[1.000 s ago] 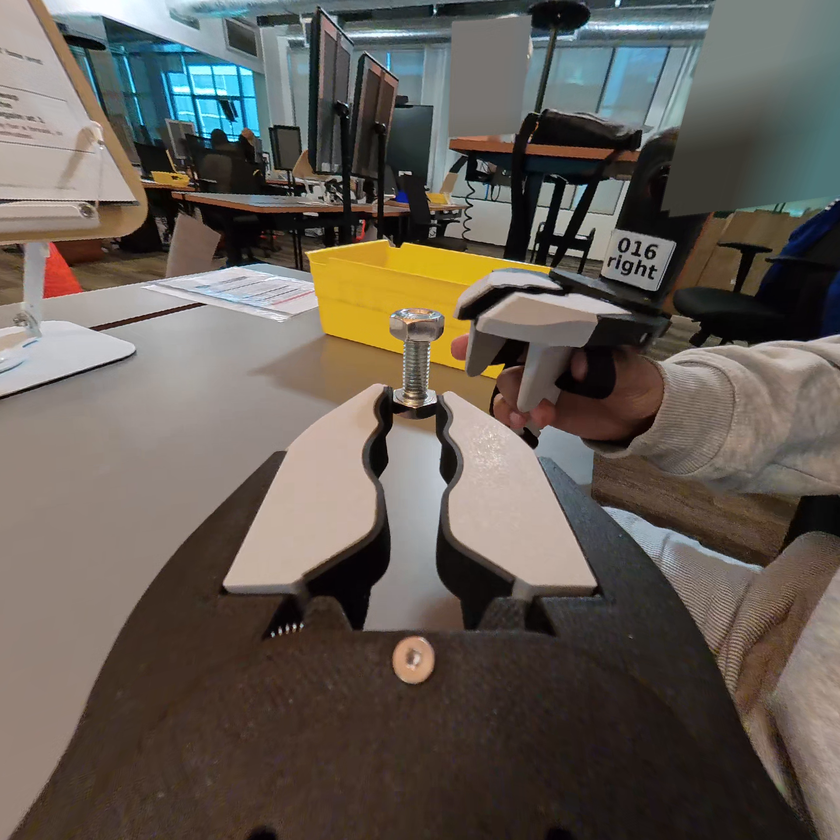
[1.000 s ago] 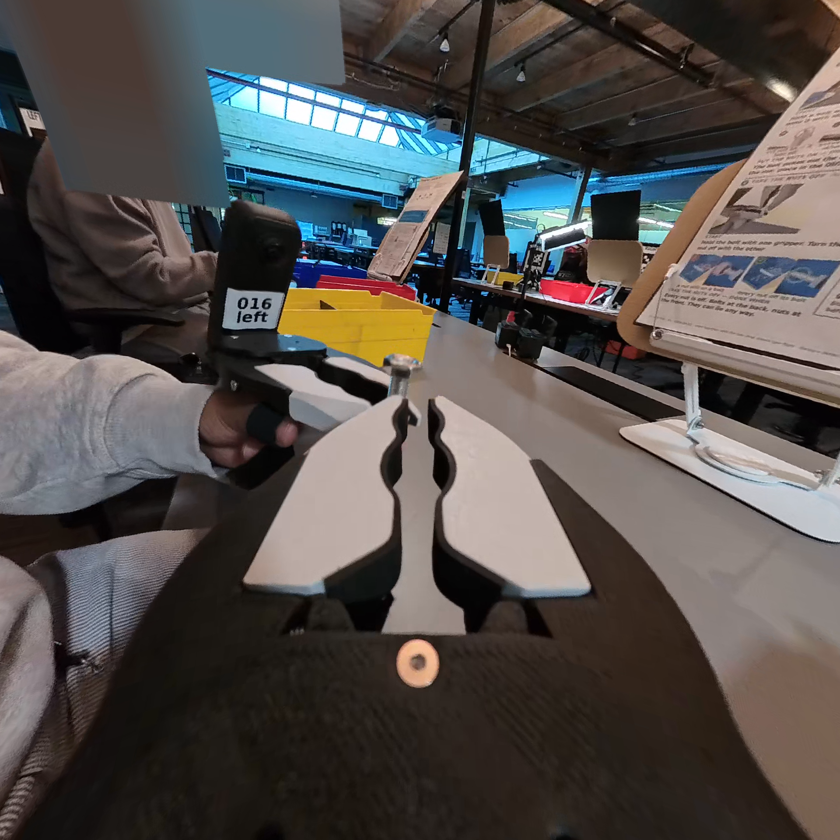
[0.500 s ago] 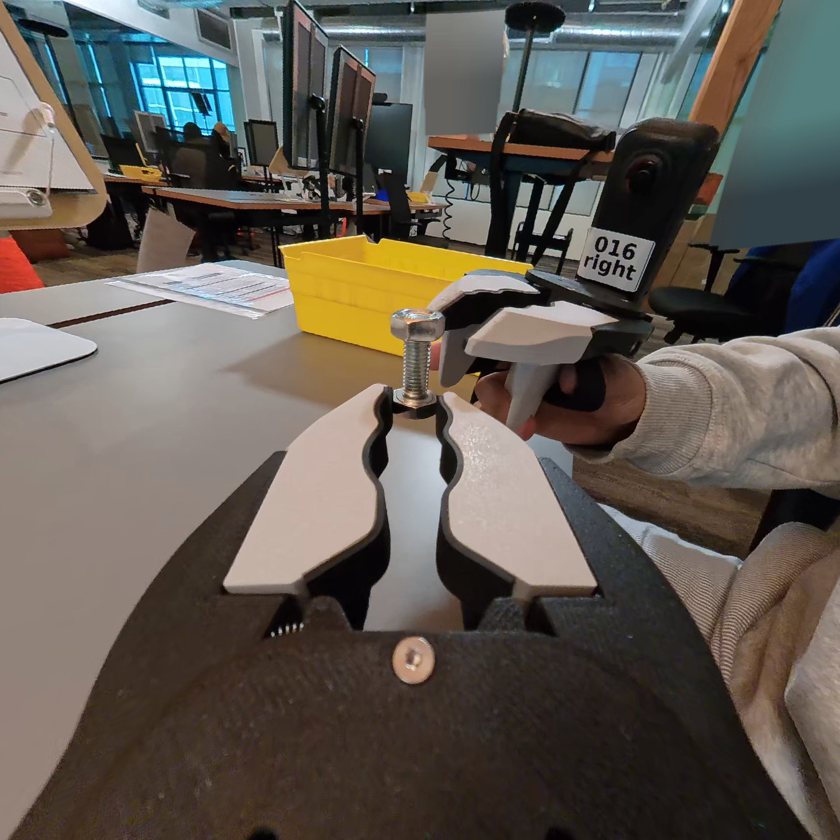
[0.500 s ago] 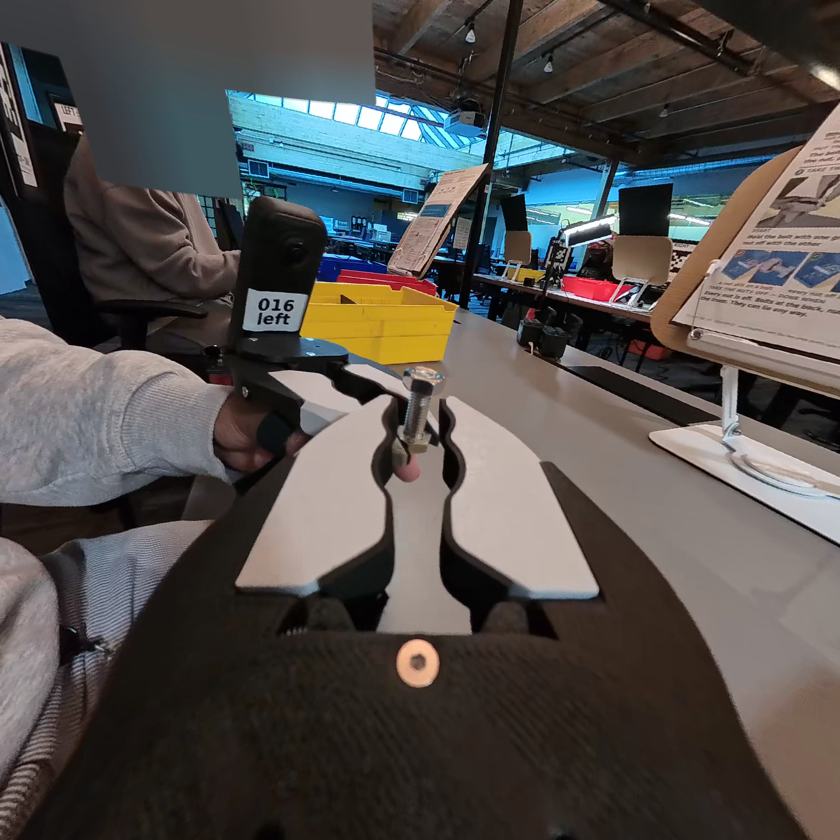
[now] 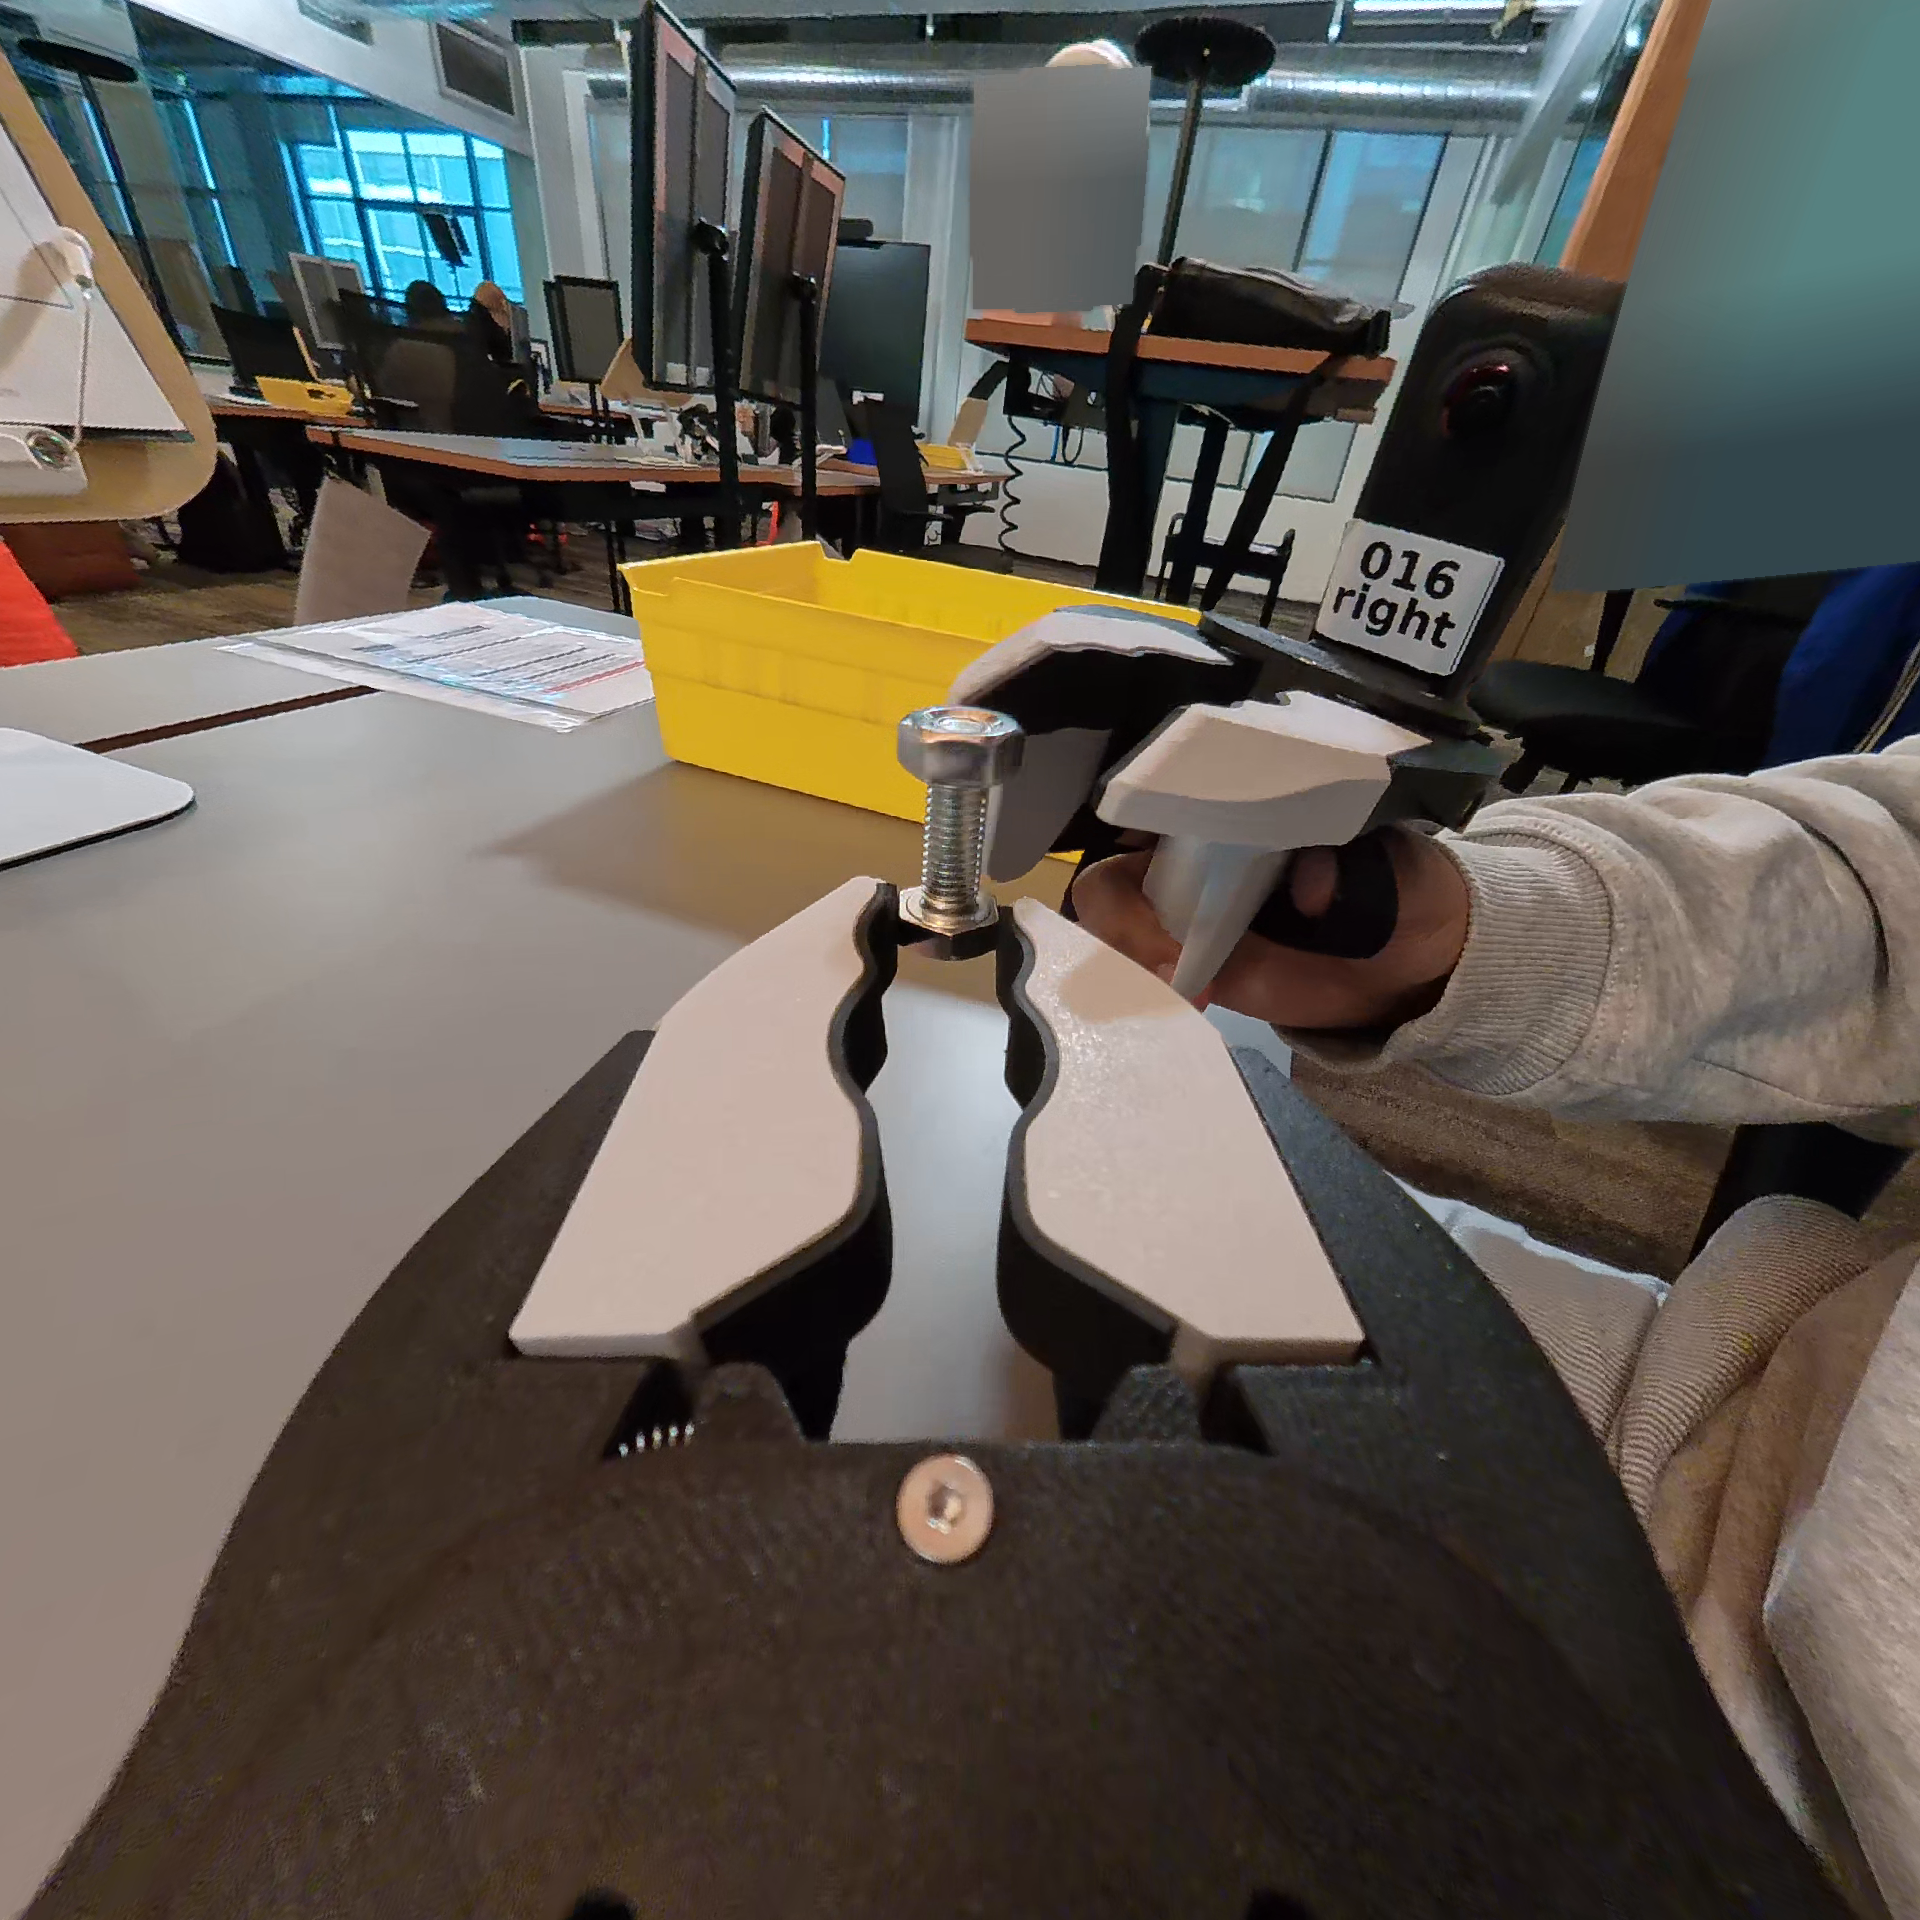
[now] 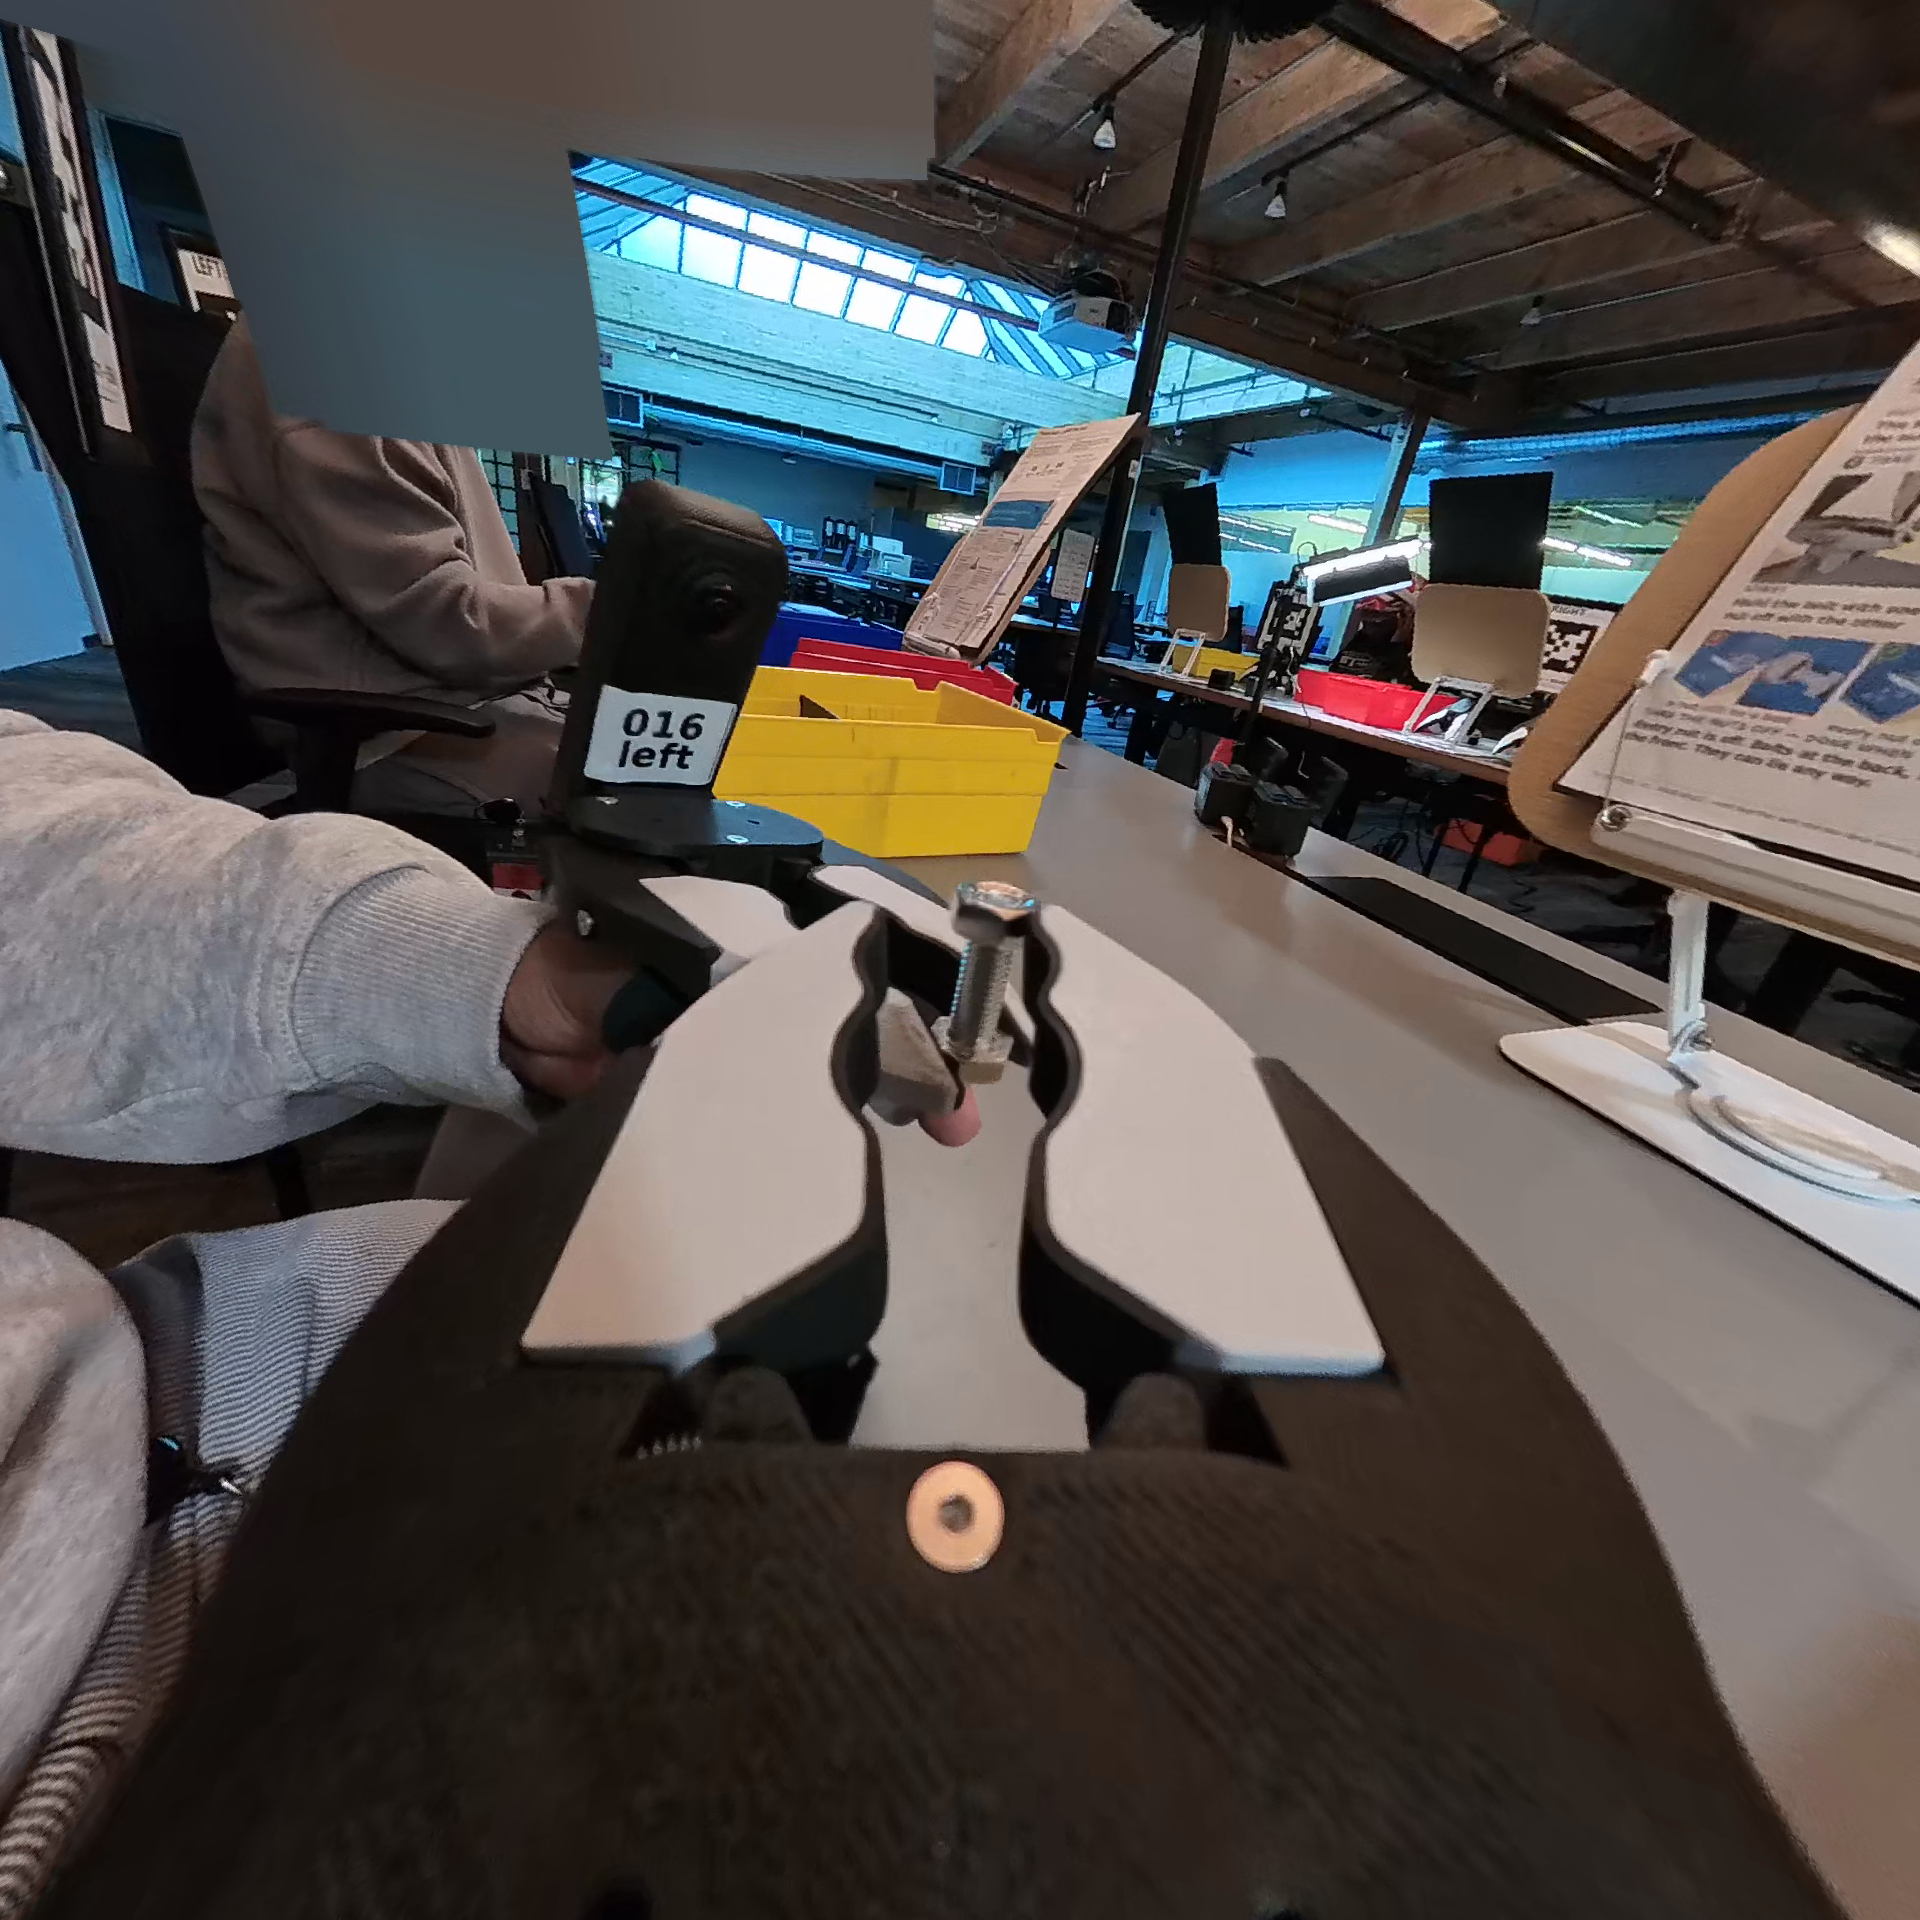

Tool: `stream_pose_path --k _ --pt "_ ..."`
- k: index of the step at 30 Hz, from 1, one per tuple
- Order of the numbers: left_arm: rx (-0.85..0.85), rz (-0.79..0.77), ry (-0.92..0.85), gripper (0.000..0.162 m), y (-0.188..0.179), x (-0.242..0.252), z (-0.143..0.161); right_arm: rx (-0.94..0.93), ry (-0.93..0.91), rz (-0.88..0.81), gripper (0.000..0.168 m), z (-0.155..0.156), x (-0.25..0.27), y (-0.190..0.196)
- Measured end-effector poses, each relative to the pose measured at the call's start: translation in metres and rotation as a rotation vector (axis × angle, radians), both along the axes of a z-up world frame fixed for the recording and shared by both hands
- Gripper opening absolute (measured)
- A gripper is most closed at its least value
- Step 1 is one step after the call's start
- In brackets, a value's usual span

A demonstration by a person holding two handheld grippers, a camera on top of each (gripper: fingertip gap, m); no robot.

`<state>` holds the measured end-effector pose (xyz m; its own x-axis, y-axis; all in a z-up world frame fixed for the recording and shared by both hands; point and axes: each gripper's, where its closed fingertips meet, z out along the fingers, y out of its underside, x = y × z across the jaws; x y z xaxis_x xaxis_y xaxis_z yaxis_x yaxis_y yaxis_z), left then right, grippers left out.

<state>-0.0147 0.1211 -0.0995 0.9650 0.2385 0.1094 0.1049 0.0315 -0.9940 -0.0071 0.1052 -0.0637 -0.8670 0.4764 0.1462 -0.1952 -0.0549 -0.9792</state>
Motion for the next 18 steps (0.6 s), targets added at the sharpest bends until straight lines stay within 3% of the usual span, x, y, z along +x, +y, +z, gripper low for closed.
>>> stream_pose_path --k 2,4,12,18 --pt "0.011 0.016 -0.018 0.019 -0.002 -0.003 0.000 0.003 0.014 0.035 0.008 0.002 0.006 -0.001" --pt "0.027 0.017 -0.035 0.020 -0.004 -0.005 0.001 -0.014 0.015 0.010 0.009 0.006 0.004 0.002" --pt "0.014 -0.004 -0.017 0.019 -0.001 -0.001 0.001 -0.049 -0.060 -0.014 0.044 0.001 -0.007 0.003" --pt "0.031 -0.007 -0.054 0.019 -0.003 -0.005 0.001 -0.040 -0.088 0.021 0.049 -0.003 -0.004 -0.004"
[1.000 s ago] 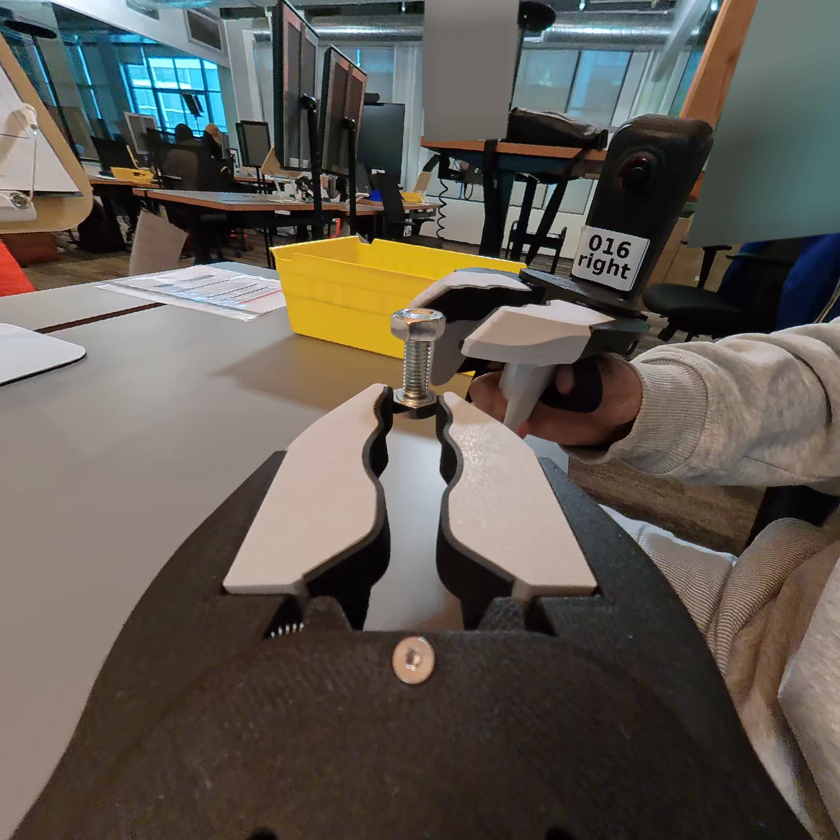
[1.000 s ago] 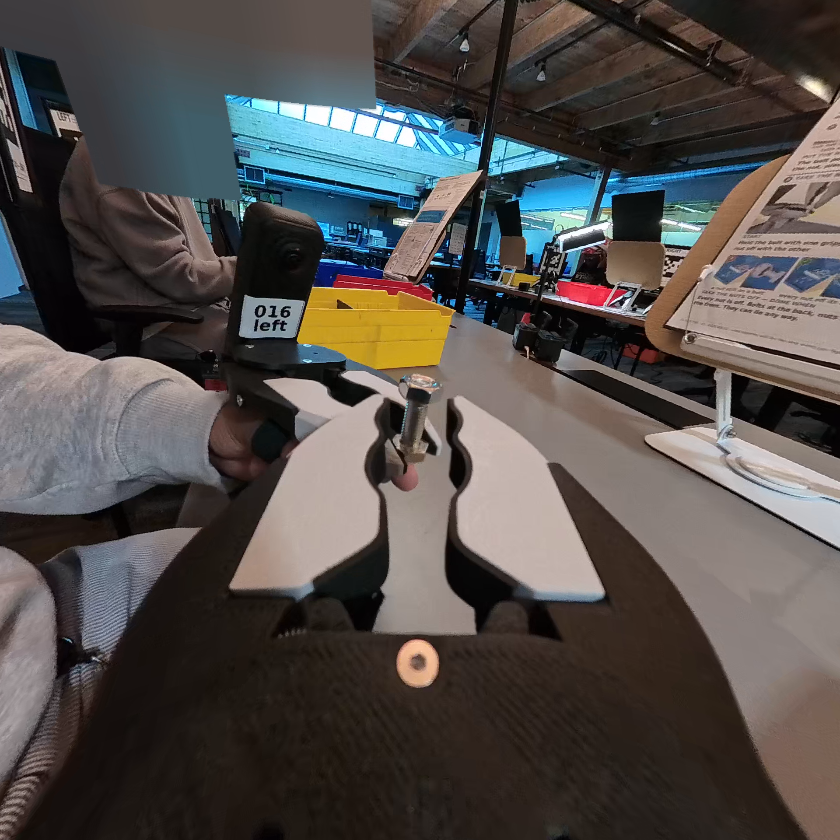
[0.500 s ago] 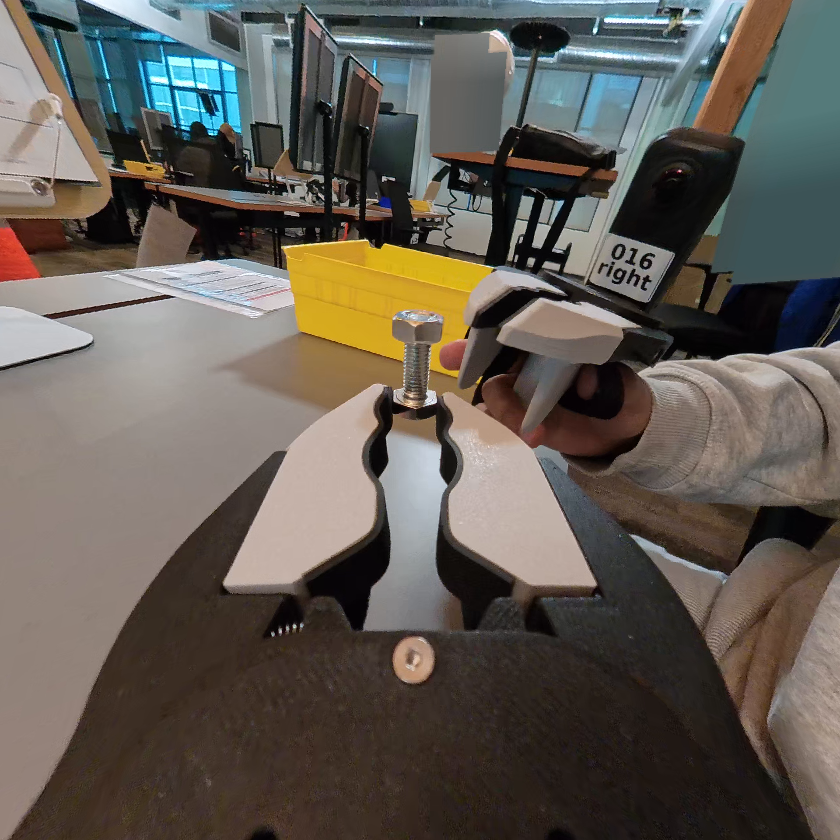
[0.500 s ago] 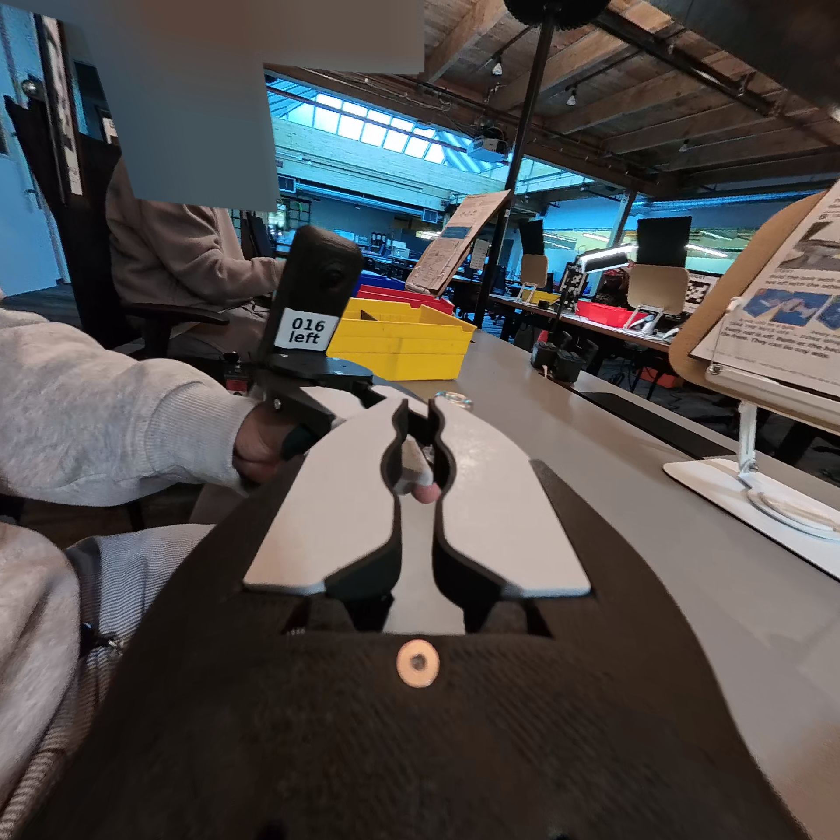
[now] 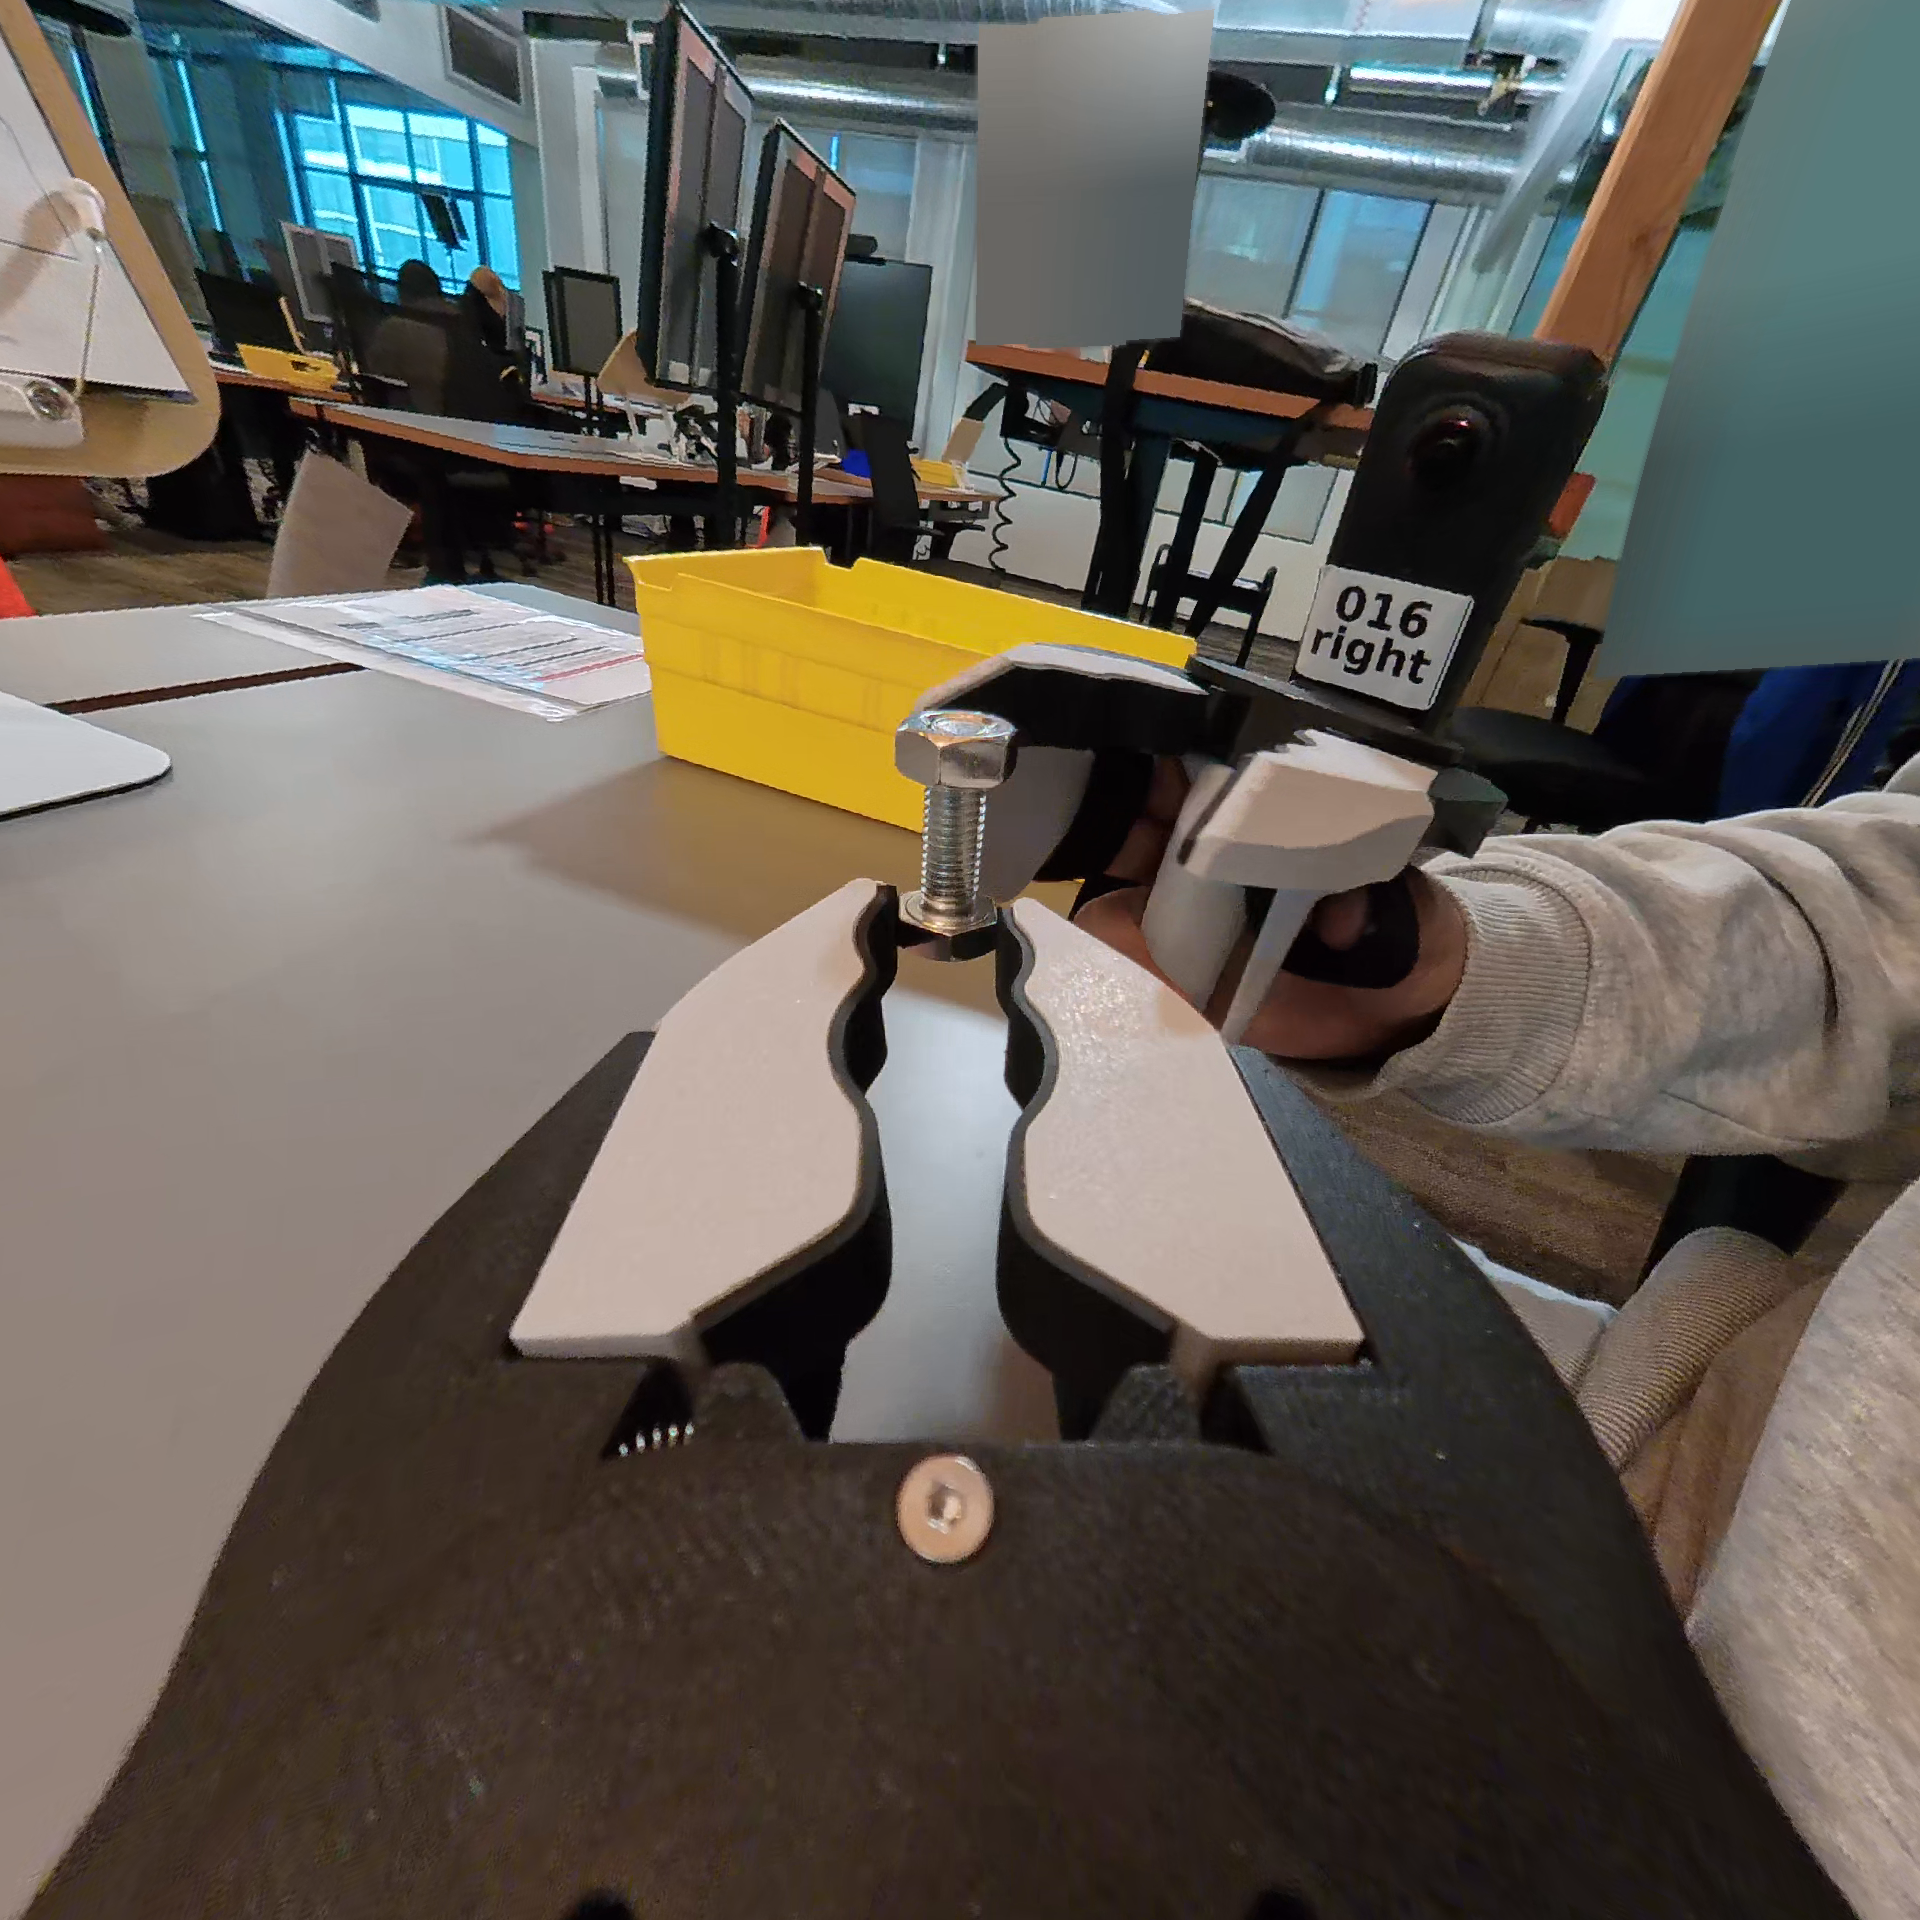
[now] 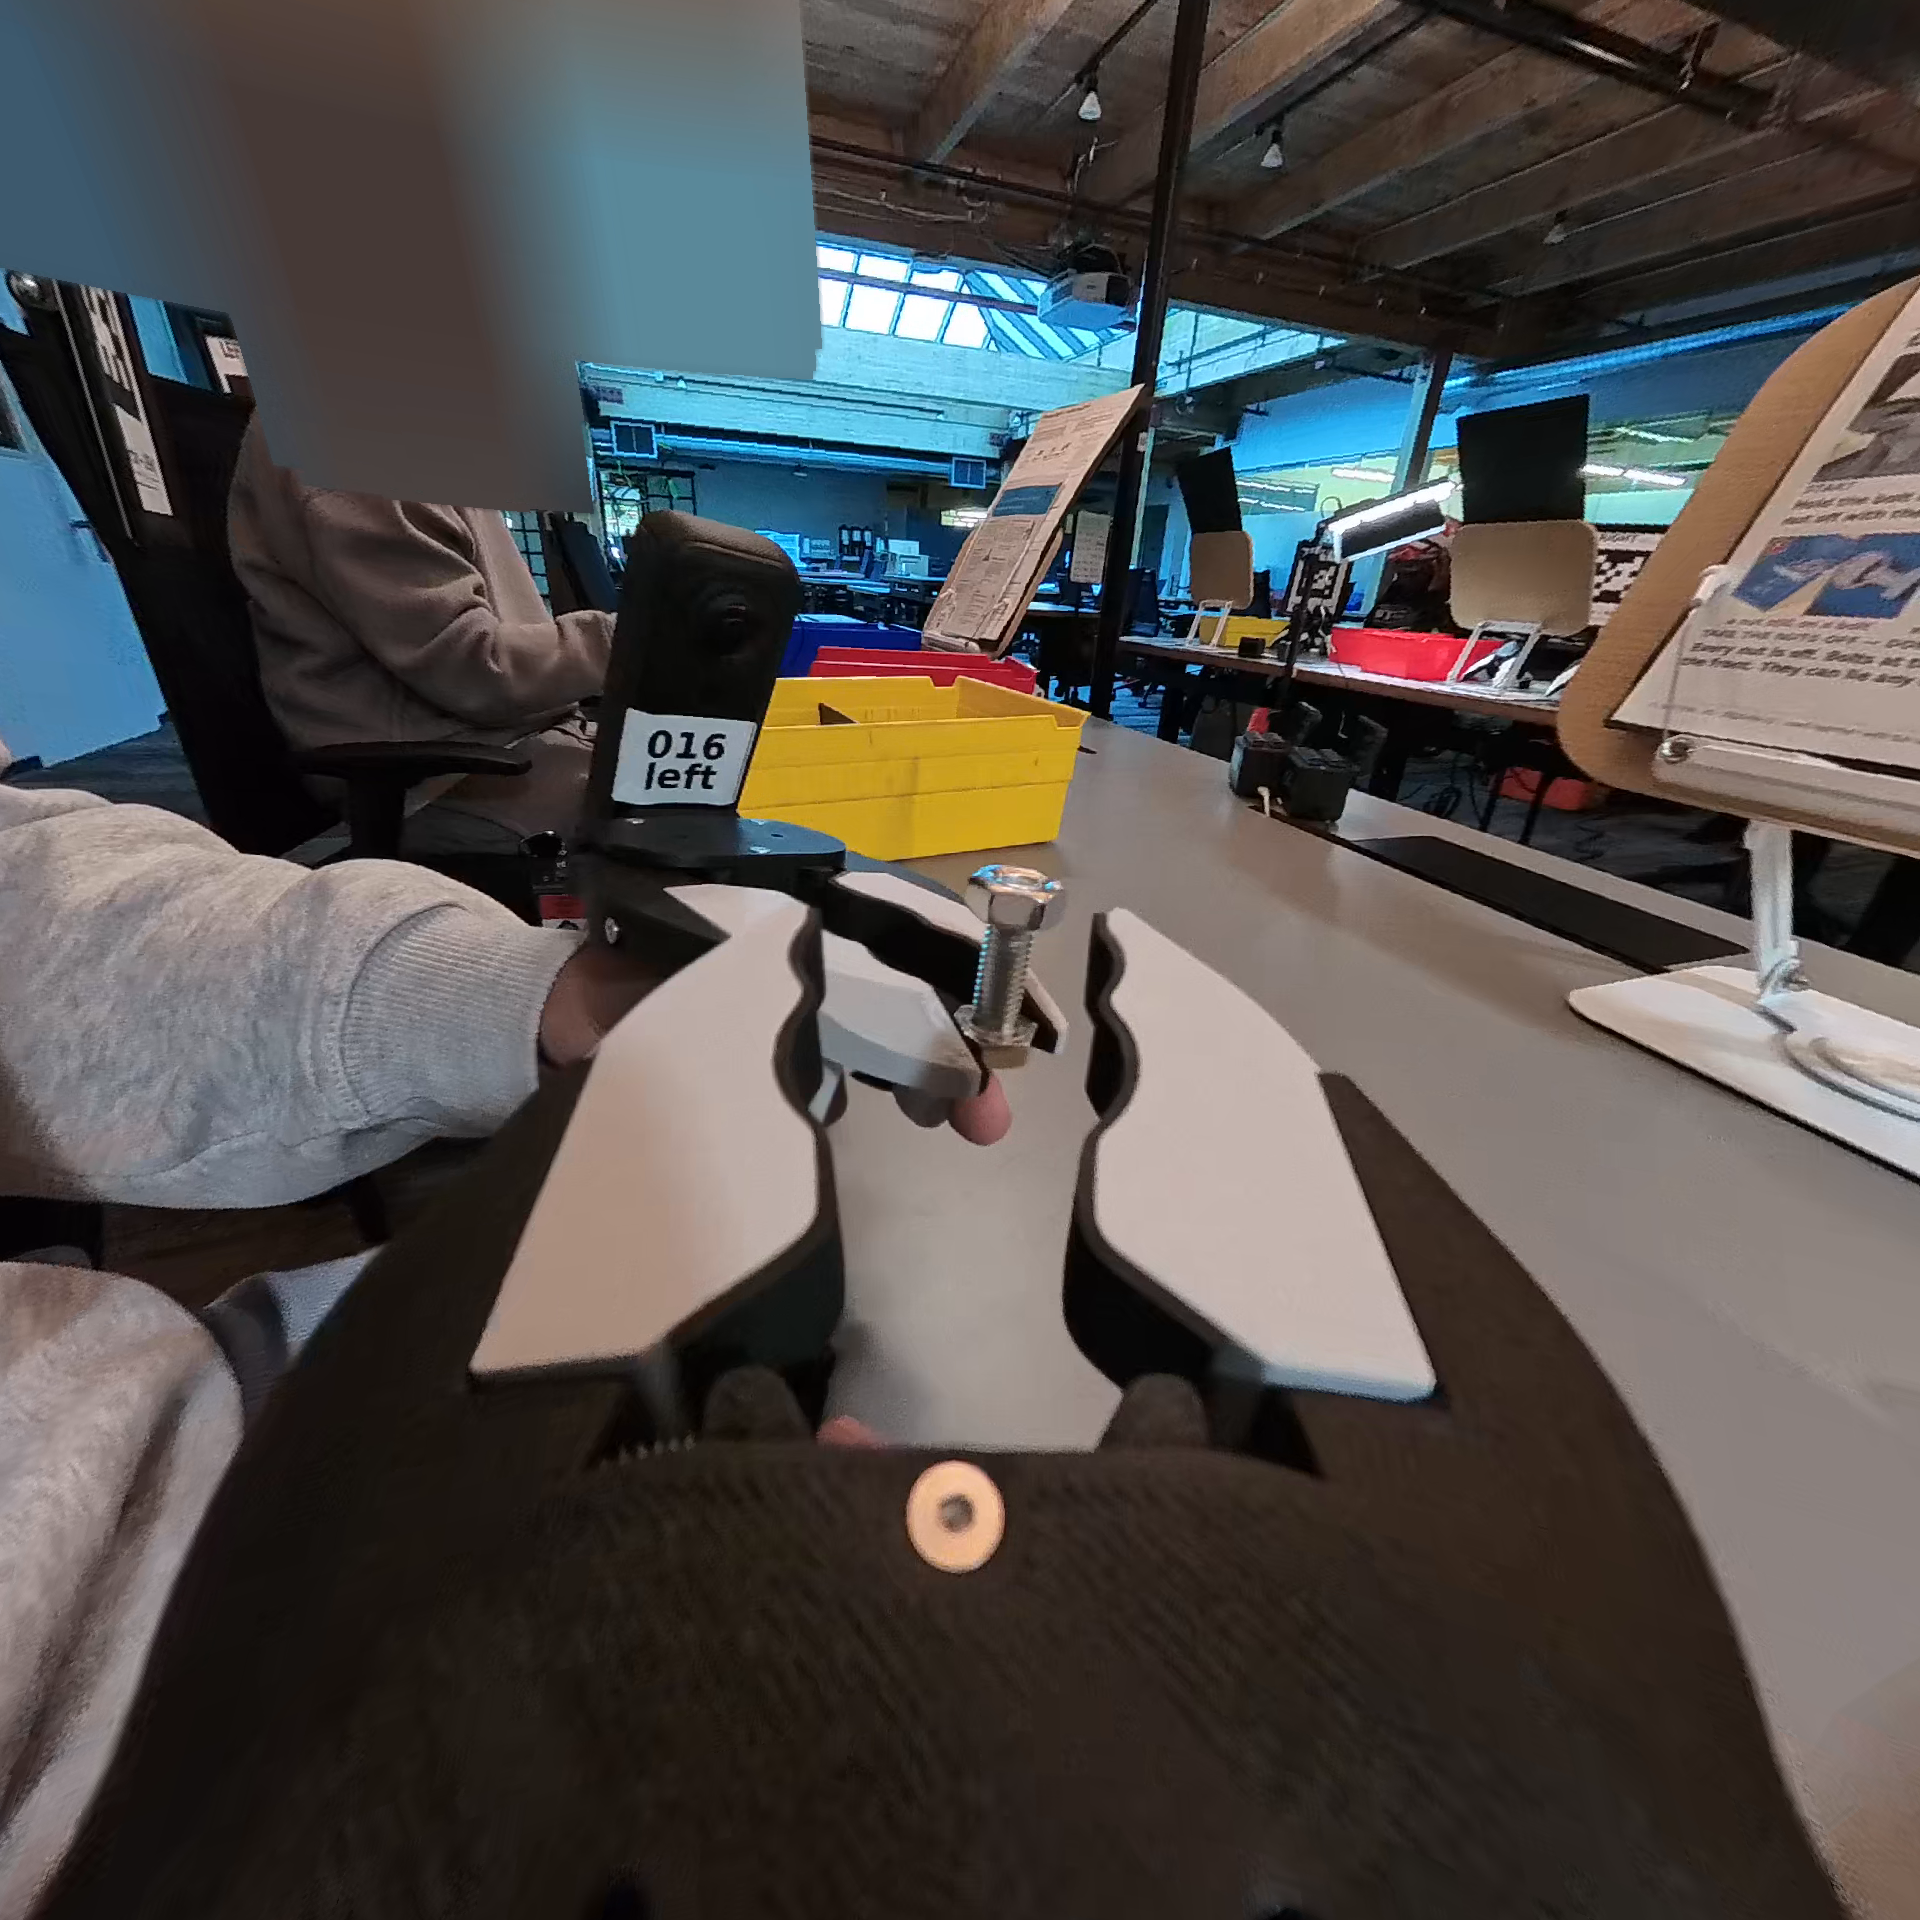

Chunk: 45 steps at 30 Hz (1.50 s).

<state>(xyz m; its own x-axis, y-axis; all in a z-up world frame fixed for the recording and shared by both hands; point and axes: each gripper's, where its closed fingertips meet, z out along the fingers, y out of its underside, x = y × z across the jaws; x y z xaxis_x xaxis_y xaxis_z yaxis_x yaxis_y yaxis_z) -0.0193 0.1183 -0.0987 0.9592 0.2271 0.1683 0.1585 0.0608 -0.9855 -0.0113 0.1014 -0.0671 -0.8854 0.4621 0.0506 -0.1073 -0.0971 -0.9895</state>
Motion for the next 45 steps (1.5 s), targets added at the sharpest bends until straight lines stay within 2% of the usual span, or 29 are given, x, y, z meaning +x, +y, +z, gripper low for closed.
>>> stream_pose_path --k 3,9,14,19,21,22,23,24,27,30,33,45 --pt "-0.007 -0.003 0.009 0.019 0.001 0.001 0.000 -0.010 -0.007 0.026 0.048 0.001 0.004 -0.003" --pt "0.005 0.004 -0.005 0.019 -0.001 -0.001 0.000 -0.032 -0.069 0.056 0.020 0.003 0.005 0.004" --pt "-0.015 0.001 0.019 0.019 0.001 0.002 -0.001 -0.084 -0.076 0.019 0.038 0.006 -0.003 0.009" --pt "-0.016 0.003 0.018 0.019 0.001 0.002 -0.001 -0.042 -0.071 0.030 0.044 0.000 -0.001 0.002" --pt "-0.010 0.010 0.007 0.019 0.000 0.000 -0.001 -0.018 -0.042 0.045 0.038 0.000 0.004 -0.001" --pt "-0.006 0.013 0.002 0.019 0.000 -0.001 -0.001 -0.007 -0.031 0.054 0.030 0.001 0.007 -0.002" --pt "-0.004 0.016 -0.003 0.019 -0.001 -0.002 -0.001 0.008 -0.025 0.070 0.015 0.000 0.010 -0.002" --pt "-0.003 0.019 -0.006 0.019 -0.001 -0.002 -0.001 0.016 -0.025 0.072 0.011 0.000 0.011 -0.002" --pt "-0.005 0.019 -0.003 0.019 -0.001 -0.002 -0.001 -0.004 -0.018 0.039 0.019 0.003 0.007 0.002" --pt "-0.008 0.016 0.003 0.019 0.000 -0.001 -0.001 -0.037 -0.019 0.001 0.038 0.006 0.001 0.006" --pt "-0.009 0.012 0.004 0.019 0.000 -0.001 -0.001 -0.046 -0.026 -0.002 0.049 0.005 -0.001 0.005" --pt "-0.010 -0.007 0.009 0.019 0.001 0.002 -0.001 -0.034 -0.028 0.003 0.052 0.003 0.000 0.001"
